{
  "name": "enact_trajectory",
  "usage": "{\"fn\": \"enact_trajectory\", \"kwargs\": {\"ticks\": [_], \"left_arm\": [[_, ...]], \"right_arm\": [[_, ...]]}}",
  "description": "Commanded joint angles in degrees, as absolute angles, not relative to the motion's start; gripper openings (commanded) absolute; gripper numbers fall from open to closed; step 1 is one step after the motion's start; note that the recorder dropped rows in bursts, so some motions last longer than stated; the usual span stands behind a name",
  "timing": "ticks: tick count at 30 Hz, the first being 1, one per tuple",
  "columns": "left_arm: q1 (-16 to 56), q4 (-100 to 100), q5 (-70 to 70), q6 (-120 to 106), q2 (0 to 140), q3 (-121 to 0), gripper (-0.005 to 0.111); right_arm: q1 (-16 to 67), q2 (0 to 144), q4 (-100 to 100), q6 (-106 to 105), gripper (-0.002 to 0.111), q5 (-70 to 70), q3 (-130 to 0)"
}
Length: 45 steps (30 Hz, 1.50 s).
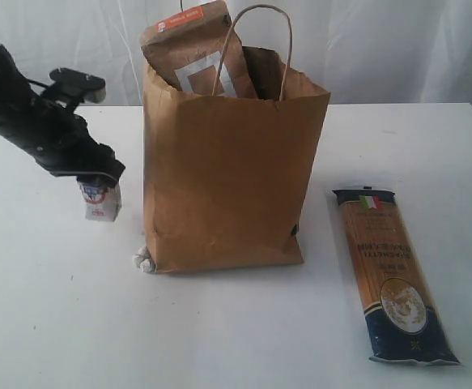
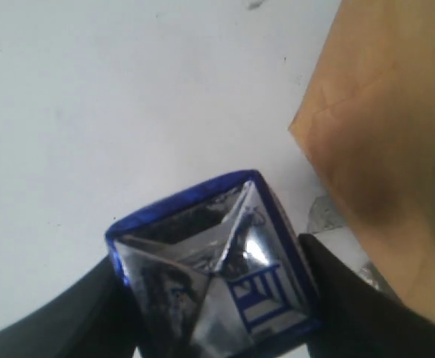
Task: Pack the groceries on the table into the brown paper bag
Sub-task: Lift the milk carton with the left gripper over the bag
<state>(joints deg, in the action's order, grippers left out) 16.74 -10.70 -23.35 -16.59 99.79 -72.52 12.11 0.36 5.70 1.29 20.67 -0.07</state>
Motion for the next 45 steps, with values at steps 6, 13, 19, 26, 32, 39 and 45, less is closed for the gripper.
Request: {"fn": "enact_trajectory", "kwargs": {"ticks": [6,13,19,26,32,39,45], "left_arm": [[16.7,-6.9,-23.9,-16.5,79.7,-72.8,0.0],[16.7,-13.7,-24.0,-16.9,73.7,-79.1,0.0],[16.7,-32.5,-28.6,-30.0,74.9,-85.6,0.0],[16.7,-51.6,-30.3,-45.3,78.0,-86.2,0.0],[16.7,-57.0,-32.8,-51.7,83.3,-86.2,0.0],[16.8,-64.7,-38.2,-58.3,89.3,-86.2,0.0],[16.8,-64.6,-41.1,-58.8,92.8,-86.2,0.0]], "right_arm": [[11.8,0.0,5.7,1.3,0.0,19.8,0.0],[11.8,0.0,5.7,1.3,0.0,19.8,0.0],[11.8,0.0,5.7,1.3,0.0,19.8,0.0],[11.8,0.0,5.7,1.7,0.0,19.8,0.0],[11.8,0.0,5.8,2.7,0.0,19.8,0.0],[11.8,0.0,5.8,2.7,0.0,19.8,0.0],[11.8,0.0,5.8,2.7,0.0,19.8,0.0]]}}
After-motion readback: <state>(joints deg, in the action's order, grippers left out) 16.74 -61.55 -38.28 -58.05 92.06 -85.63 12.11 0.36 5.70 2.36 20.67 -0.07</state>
